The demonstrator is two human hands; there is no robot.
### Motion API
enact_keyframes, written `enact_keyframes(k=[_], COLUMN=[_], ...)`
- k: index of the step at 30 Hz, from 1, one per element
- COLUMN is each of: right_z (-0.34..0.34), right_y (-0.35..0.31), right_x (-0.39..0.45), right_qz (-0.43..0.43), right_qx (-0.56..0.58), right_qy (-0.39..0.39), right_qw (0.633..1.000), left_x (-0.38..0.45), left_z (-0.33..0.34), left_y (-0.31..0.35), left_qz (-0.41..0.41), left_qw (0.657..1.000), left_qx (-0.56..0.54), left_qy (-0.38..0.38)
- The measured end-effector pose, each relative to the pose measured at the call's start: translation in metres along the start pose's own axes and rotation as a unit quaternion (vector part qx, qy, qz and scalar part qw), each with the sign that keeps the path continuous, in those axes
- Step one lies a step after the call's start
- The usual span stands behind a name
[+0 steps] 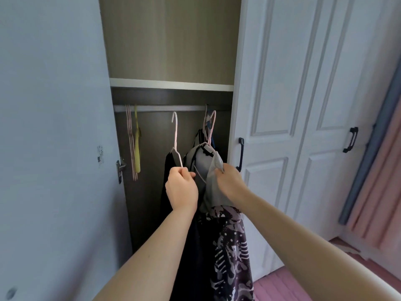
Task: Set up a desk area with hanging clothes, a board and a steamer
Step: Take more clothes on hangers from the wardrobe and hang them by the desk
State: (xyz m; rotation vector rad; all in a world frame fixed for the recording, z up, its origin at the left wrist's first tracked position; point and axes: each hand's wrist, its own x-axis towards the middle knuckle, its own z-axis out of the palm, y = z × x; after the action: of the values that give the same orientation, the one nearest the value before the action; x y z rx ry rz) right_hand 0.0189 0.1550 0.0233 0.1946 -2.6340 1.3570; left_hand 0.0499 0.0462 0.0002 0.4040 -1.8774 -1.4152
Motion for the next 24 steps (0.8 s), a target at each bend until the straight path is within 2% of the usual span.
enact_keyframes(k=[8,13,18,24], right_z=[-0.049,-0.068,-0.076,-0.079], right_y=[-0.008,-0.015,-0.017,-0.017], right_x=[-0.090,-0.144,-0.193,-0.256], right_qz=[-0.012,0.001,0.025,0.033], right_qx=[0.008,0.029,0.043,0.035], right_qy=[-0.006,0.000,0.002,-0.005], right_qw=[1.000,1.000,0.999,0.999], left_x=[-0.080,-0.110,-0.140,-0.175], left_z=[-0.045,-0.085,-0.124,-0.152], left_y=[0.031,0.049,0.057,0.058], left_qz=[-0.018,-0.097,-0.161,-0.181], left_qw=[0.985,0.953,0.912,0.891], left_qx=[-0.137,-0.218,-0.261,-0.269], left_qy=[-0.105,-0.187,-0.272,-0.316])
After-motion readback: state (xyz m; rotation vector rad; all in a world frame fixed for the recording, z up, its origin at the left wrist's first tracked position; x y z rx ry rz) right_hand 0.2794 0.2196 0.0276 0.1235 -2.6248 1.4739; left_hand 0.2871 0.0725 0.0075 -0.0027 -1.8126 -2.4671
